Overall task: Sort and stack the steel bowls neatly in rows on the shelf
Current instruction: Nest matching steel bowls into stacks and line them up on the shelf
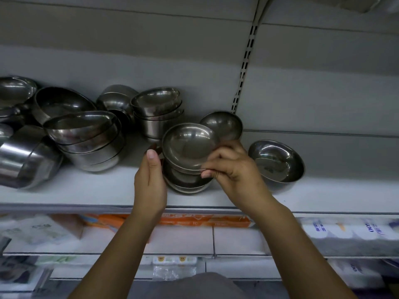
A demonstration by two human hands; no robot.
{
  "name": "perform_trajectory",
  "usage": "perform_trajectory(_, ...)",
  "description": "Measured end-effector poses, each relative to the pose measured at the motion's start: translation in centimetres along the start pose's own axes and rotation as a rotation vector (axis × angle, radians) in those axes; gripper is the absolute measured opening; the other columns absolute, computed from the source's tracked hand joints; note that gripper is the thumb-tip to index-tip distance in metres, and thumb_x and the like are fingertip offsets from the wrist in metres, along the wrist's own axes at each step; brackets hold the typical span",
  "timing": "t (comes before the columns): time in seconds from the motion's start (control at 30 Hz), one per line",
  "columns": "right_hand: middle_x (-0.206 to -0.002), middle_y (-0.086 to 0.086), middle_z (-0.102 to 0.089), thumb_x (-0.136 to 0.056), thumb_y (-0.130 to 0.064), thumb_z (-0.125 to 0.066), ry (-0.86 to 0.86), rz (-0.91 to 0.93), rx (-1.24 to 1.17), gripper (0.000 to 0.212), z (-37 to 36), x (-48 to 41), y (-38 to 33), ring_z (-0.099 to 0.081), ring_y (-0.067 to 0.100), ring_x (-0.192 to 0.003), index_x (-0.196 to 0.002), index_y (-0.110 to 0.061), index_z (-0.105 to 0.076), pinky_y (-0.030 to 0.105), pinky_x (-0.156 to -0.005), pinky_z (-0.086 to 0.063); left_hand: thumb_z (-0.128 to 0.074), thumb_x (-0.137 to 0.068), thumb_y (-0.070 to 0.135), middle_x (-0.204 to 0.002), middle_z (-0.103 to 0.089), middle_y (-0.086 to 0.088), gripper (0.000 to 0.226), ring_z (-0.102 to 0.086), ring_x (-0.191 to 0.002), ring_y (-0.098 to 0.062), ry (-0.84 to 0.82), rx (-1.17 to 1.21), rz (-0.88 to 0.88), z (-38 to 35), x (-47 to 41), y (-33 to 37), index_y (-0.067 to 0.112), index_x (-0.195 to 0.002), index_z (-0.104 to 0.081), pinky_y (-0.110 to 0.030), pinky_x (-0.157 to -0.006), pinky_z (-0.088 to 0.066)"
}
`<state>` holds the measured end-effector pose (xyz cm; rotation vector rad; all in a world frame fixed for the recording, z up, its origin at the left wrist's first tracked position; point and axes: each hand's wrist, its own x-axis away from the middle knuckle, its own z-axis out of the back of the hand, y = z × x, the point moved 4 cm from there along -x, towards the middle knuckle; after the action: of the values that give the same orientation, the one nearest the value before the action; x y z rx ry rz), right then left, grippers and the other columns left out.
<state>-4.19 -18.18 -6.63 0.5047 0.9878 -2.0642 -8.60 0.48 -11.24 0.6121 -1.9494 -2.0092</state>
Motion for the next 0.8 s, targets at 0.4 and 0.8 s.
perform_trajectory(0.4,-0.100,-0.016,-0.071,-0.086,-0.041,-0.066,-0.165,-0.112,-0.011,0.025,-1.8,1.8,0.8,-0.052,0.012,-0.115,-0.098,-0.024,-0.080,0.044,-0.097,-0.045,-0.035,-0.095,0.065,-0.111,-0.073,0.019,0.048,-0.065,-0.109,0.005,-0.086,0.011,0.046,-0.1,-0.1,0.1,0.035,-0.115,-0.067,-0.018,-0.091,-0.047)
perform_trajectory(0.8,-0.118,-0.010,-0.059,-0.076,-0.027,-0.084,-0.137,-0.456,-0.014,0.031,4.2,-3.1,4.3,-0.047,-0.004,-0.106,-0.100,-0.042,-0.070,-0.005,-0.091,-0.029,-0.042,-0.107,0.042,-0.115,-0.068,0.022,0.029,-0.060,-0.103,0.018,-0.140,-0.074,0.074,-0.3,-0.6,-0.3,0.034,-0.127,-0.062,0.000,-0.080,-0.043)
